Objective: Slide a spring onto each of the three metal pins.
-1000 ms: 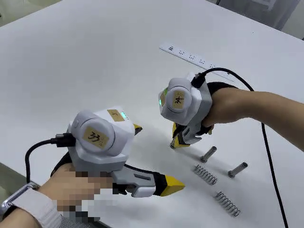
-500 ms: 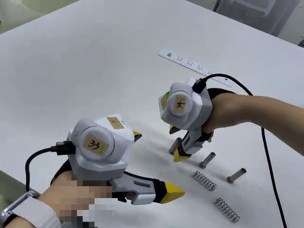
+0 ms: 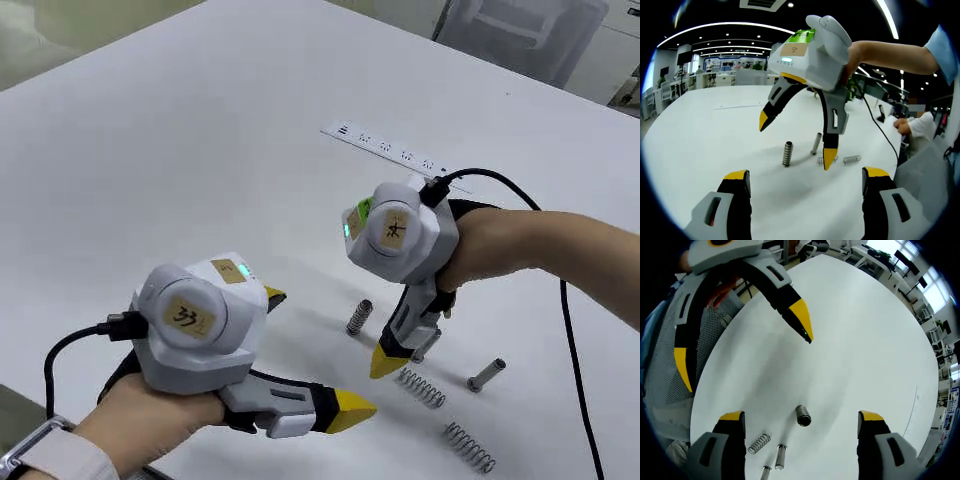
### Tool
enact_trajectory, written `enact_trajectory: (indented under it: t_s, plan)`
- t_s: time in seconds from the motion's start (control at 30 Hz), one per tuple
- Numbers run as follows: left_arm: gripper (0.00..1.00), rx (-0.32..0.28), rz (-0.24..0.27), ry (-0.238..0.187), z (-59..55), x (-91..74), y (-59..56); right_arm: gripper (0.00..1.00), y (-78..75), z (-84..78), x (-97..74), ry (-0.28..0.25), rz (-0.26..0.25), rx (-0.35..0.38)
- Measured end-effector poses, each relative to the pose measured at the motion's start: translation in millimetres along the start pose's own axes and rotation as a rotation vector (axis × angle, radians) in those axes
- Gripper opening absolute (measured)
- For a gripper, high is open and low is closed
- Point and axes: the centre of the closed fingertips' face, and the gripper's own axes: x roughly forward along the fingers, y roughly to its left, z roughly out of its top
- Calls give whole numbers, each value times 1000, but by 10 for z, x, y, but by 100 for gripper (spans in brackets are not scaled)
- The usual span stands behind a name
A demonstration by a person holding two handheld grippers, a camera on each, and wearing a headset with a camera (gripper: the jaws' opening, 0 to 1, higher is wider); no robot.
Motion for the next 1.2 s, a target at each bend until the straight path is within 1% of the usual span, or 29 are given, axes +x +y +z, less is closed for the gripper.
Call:
enact_trajectory:
  t_s: [0.07,0.13,0.3,0.4,0.47,0.57,0.63,0.7,0.77,0.8,0.83,0.87,1.0,1.17,1.2]
  plan:
    - [94,-8,-4,-5,12,-2,-10,97,14,19,-26,-15,-12,6]
    - [94,-12,-3,-13,25,-7,-6,98,36,-8,-42,-27,-17,25]
    - [93,-4,-1,-8,24,-8,-14,99,90,-50,-99,-46,-28,65]
    - [93,4,-4,-2,15,-8,-29,99,110,-75,-133,-64,-43,93]
    - [93,13,-6,11,-14,-10,-29,99,133,-109,-167,-76,-54,104]
    - [93,12,-15,16,-21,2,-55,98,164,-145,-246,-87,-69,130]
    - [93,15,-17,23,-33,3,-57,98,179,-184,-276,-100,-78,152]
    - [93,17,-20,27,-38,2,-58,98,230,-218,-289,-110,-87,162]
    - [93,22,-23,28,-31,5,-61,98,234,-242,-315,-122,-95,182]
    - [93,26,-24,31,-28,7,-59,98,260,-194,-348,-170,-97,227]
    - [92,28,-25,33,-28,10,-57,98,264,-185,-370,-191,-104,245]
    - [92,31,-25,33,-24,10,-52,98,253,-206,-383,-203,-124,257]
    - [92,50,-27,43,-29,5,-39,98,271,-224,-461,-257,-167,312]
    - [92,73,-38,73,-82,-1,-23,98,377,-290,-548,-303,-207,387]
    - [92,81,-41,78,-89,1,-18,98,397,-331,-552,-315,-214,410]
